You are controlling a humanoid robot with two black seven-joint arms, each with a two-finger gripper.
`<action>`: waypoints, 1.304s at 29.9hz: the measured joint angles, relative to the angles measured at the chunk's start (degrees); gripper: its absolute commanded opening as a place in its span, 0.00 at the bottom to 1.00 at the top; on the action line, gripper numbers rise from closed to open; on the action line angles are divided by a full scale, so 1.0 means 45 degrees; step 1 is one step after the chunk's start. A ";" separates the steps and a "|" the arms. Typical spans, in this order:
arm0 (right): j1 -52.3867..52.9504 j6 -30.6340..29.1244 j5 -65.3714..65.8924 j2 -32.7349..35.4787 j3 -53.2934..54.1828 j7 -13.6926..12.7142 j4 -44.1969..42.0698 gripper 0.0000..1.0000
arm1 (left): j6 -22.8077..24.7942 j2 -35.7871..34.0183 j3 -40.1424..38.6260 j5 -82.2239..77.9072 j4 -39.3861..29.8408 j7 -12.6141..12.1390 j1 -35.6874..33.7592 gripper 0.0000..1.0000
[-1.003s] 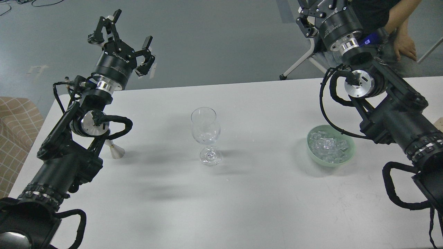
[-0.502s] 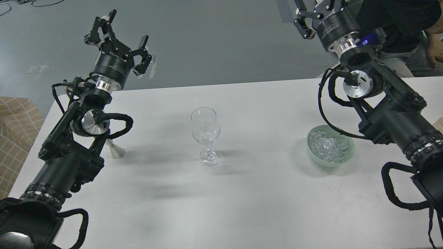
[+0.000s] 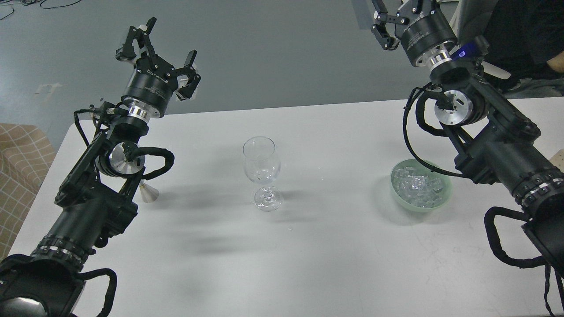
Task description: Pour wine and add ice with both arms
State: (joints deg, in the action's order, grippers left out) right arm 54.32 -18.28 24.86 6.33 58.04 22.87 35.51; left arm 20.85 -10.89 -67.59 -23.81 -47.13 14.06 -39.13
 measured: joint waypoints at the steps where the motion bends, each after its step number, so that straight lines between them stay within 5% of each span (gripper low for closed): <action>1: 0.0011 0.0000 0.0002 0.0000 0.0001 -0.0005 0.0000 1.00 | 0.0000 0.0022 0.0000 0.0000 -0.0008 0.0000 0.0001 1.00; 16: 0.0121 0.0043 0.0039 0.0053 0.0014 -0.0007 0.0000 1.00 | 0.0017 0.0056 0.0044 -0.0030 -0.0035 -0.0011 -0.0017 0.99; 25: 0.0135 0.0075 0.0038 0.0049 0.0014 -0.0005 0.0000 1.00 | -0.0166 0.0024 0.0029 0.0008 -0.0073 -0.1075 -0.0065 0.99; 39: 0.0111 0.0091 0.0026 0.0043 0.0014 -0.0012 -0.0001 1.00 | 0.0424 0.0019 -0.0024 0.0351 -0.0110 -0.1003 -0.0054 0.99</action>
State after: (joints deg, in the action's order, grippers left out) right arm 54.82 -17.87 24.97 6.52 58.10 22.81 35.51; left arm 22.76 -10.81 -67.70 -22.23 -47.63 9.55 -39.37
